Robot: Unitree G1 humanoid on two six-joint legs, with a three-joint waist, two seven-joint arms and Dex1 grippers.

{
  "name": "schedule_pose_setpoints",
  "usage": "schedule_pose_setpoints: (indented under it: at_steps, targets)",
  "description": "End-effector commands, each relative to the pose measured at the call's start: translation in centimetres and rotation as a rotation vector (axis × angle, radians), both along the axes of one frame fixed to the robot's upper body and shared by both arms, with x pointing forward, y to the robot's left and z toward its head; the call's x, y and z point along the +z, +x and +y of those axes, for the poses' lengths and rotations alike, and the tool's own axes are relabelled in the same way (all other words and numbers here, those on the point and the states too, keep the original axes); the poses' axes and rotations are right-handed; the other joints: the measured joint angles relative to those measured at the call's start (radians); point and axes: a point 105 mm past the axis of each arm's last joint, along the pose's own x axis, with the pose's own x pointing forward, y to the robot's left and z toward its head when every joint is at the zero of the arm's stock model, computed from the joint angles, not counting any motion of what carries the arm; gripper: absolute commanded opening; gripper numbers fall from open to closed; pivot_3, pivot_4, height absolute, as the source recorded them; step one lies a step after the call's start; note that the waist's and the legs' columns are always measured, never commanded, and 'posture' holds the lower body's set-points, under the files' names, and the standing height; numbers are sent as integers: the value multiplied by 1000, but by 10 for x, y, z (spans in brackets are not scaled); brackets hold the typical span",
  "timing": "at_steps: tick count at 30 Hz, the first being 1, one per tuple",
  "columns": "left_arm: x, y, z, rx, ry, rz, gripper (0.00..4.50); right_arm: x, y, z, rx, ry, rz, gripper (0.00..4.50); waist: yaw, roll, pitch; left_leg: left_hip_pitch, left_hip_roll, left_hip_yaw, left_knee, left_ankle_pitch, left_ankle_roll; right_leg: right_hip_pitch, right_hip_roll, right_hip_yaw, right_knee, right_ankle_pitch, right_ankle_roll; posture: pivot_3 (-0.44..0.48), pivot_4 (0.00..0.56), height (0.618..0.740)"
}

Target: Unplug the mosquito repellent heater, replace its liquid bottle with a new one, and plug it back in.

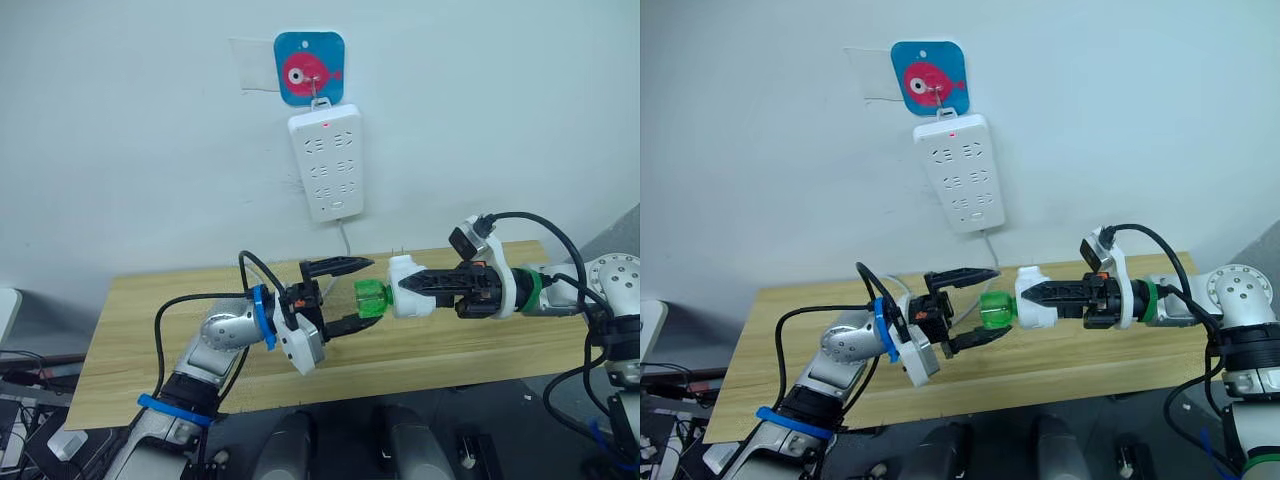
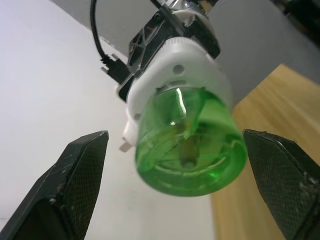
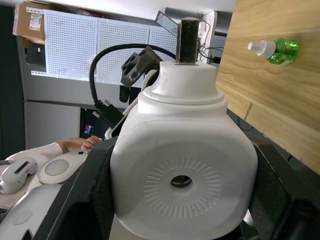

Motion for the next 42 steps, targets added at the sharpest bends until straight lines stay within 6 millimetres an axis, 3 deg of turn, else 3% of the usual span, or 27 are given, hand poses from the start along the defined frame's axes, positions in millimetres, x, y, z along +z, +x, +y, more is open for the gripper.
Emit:
schedule_pose_setpoints:
  at_steps: [1, 6, 9, 14, 18, 20, 22, 24, 29, 33, 38, 42]
  targets:
    - [8, -3, 0, -19, -27, -52, 4480, 11, -4, 1, 19, 32, -29, 2994, -3, 0, 0, 0, 0, 0, 0, 0, 0, 0, 0, 0, 0, 0, 0, -42, 208, 740]
    - [8, -5, 0, -34, -26, -57, 4480, 11, -2, 1, 15, 32, -28, 2994, -6, 0, 0, 0, 0, 0, 0, 0, 0, 0, 0, 0, 0, 0, 0, -41, 209, 740]
    - [8, -7, -1, -42, -29, -55, 3912, 11, -2, 1, 13, 31, -28, 2994, -7, 0, 0, 0, 0, -1, 0, 0, 0, 0, 0, 0, 0, 0, 0, -41, 209, 740]
    - [6, -7, -1, -49, -24, -38, 2371, 10, -1, 2, 12, 29, -27, 2994, -7, 0, 0, 0, 0, -1, 0, 0, 0, 0, 0, 0, 0, 0, 0, -39, 208, 740]
    - [4, -7, 0, -52, -7, -37, 2243, 10, -1, 1, 11, 20, -26, 2994, -7, 0, 0, 0, 0, -1, 0, 0, 0, 0, 0, 0, 0, 0, 0, -39, 211, 740]
    - [-1, -11, -2, -106, -9, 135, 2243, 9, 0, -1, 3, 2, -34, 2994, -7, 0, 0, 0, 0, -1, 0, 0, 0, 0, 0, 0, 0, 0, 0, -39, 214, 740]
    - [1, -5, -3, -126, -85, 492, 2243, 10, 0, -3, 8, -26, -53, 2994, -10, 0, 0, 0, 0, -1, 0, 0, 0, 0, 0, 0, 1, 0, 0, -38, 219, 740]
    - [11, 2, -2, -155, -155, 786, 2243, 11, -3, -6, 21, -54, -80, 2994, -12, 0, 0, -1, 0, -3, 0, 0, 0, 0, 0, 0, 1, 0, 0, -42, 225, 740]
    - [25, 10, 0, -232, -258, 1333, 2243, 15, -10, -7, 52, -85, -151, 2994, -13, 0, 1, -2, 1, -11, 4, 0, 1, 1, 4, -2, 1, -3, 5, -43, 228, 740]
    - [33, 0, 1, -428, -295, 1805, 2243, 14, -20, -4, 93, -106, -204, 2994, -17, -1, 1, -2, 1, -13, 6, -2, 3, 1, 5, -3, 1, -4, 6, -50, 224, 740]
    - [27, 4, 11, -589, -392, 2210, 2243, 18, -27, 0, 112, -81, -232, 2994, -21, 0, 1, -2, 2, -13, 9, -4, 6, 2, 6, -2, 2, -4, 6, -71, 216, 740]
    - [21, -4, 15, -612, -341, 2333, 2243, 17, -29, -2, 107, -86, -229, 2994, -21, 0, 1, -2, 1, -13, 10, -4, 6, 2, 6, -2, 2, -4, 6, -76, 214, 740]
